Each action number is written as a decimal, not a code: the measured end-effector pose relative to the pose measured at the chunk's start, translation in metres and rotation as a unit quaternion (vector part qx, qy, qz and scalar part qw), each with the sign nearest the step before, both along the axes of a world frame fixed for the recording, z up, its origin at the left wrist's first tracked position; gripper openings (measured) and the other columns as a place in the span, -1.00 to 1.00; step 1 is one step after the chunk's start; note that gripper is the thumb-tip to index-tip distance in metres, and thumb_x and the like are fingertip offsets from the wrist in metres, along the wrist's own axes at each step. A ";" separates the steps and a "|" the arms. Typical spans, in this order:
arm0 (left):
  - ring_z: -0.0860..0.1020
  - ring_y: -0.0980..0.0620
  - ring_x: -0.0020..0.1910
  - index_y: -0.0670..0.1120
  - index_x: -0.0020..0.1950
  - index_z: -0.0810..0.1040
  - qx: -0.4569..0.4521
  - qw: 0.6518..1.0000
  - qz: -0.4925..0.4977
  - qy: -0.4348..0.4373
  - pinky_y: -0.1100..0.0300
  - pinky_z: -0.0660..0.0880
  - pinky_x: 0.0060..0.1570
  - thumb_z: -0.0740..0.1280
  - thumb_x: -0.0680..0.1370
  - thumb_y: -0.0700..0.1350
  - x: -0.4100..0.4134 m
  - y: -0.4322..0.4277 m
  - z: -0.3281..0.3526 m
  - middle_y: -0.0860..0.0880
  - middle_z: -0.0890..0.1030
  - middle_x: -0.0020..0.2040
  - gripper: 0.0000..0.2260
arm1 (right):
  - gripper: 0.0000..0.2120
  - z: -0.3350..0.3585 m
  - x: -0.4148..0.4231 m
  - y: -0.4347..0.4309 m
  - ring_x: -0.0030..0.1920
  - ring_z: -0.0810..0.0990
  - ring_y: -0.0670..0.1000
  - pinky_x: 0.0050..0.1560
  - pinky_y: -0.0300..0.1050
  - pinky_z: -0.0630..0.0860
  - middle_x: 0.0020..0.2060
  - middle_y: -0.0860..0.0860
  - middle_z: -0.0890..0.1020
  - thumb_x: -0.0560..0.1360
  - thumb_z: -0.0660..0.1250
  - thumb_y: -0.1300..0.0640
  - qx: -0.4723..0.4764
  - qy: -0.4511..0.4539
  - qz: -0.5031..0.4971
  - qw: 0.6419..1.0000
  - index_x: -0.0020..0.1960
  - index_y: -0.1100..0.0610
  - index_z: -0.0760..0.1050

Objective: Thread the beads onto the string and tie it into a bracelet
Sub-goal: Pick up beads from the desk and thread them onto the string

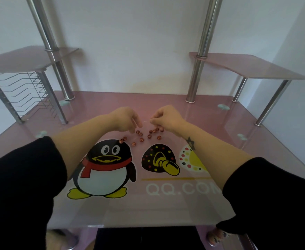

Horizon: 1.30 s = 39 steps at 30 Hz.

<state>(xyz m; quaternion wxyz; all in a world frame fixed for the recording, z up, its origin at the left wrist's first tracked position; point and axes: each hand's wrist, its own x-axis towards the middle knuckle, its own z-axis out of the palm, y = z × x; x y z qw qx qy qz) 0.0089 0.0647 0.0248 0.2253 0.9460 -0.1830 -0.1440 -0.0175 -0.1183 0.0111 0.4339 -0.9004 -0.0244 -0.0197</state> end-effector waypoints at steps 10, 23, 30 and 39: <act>0.58 0.02 0.01 0.00 0.00 0.65 0.013 1.000 -0.002 -0.026 0.12 0.48 0.14 0.46 0.46 -0.22 0.000 -0.002 -0.015 0.02 0.66 0.00 -0.83 | -0.95 -0.002 -0.003 0.003 -0.36 0.56 -0.04 -0.38 -0.21 0.54 -0.30 0.09 0.66 0.45 0.43 0.22 -0.004 -0.019 0.005 1.000 -0.16 0.21 0.64; 0.63 0.06 -0.16 0.00 -0.11 0.59 -0.142 0.988 0.056 -0.029 0.16 0.56 -0.11 0.46 0.47 -0.16 0.007 0.006 -0.027 0.02 0.67 -0.15 -0.91 | -0.95 -0.005 -0.005 0.009 -0.30 0.58 -0.15 -0.34 -0.37 0.47 -0.34 -0.12 0.59 0.45 0.43 0.19 -0.011 -0.057 0.020 0.998 -0.17 0.16 0.62; 0.63 0.04 -0.20 -0.08 -0.11 0.60 -0.274 0.957 0.094 0.030 0.20 0.60 -0.17 0.43 0.51 -0.17 0.006 0.003 -0.030 -0.10 0.69 -0.11 -0.97 | -0.96 -0.006 -0.006 0.009 -0.27 0.55 -0.11 -0.31 -0.31 0.41 -0.32 -0.10 0.57 0.46 0.41 0.19 -0.004 -0.073 -0.001 0.997 -0.16 0.14 0.59; 0.68 -0.07 -0.10 -0.20 -0.02 0.59 -0.365 0.917 0.134 0.091 0.14 0.64 -0.09 0.43 0.45 -0.34 0.001 0.000 -0.030 -0.18 0.67 -0.06 -0.86 | -0.96 -0.010 -0.003 0.008 -0.35 0.52 -0.13 -0.34 -0.29 0.42 -0.30 -0.05 0.60 0.47 0.38 0.20 -0.009 -0.074 -0.006 0.997 -0.14 0.17 0.58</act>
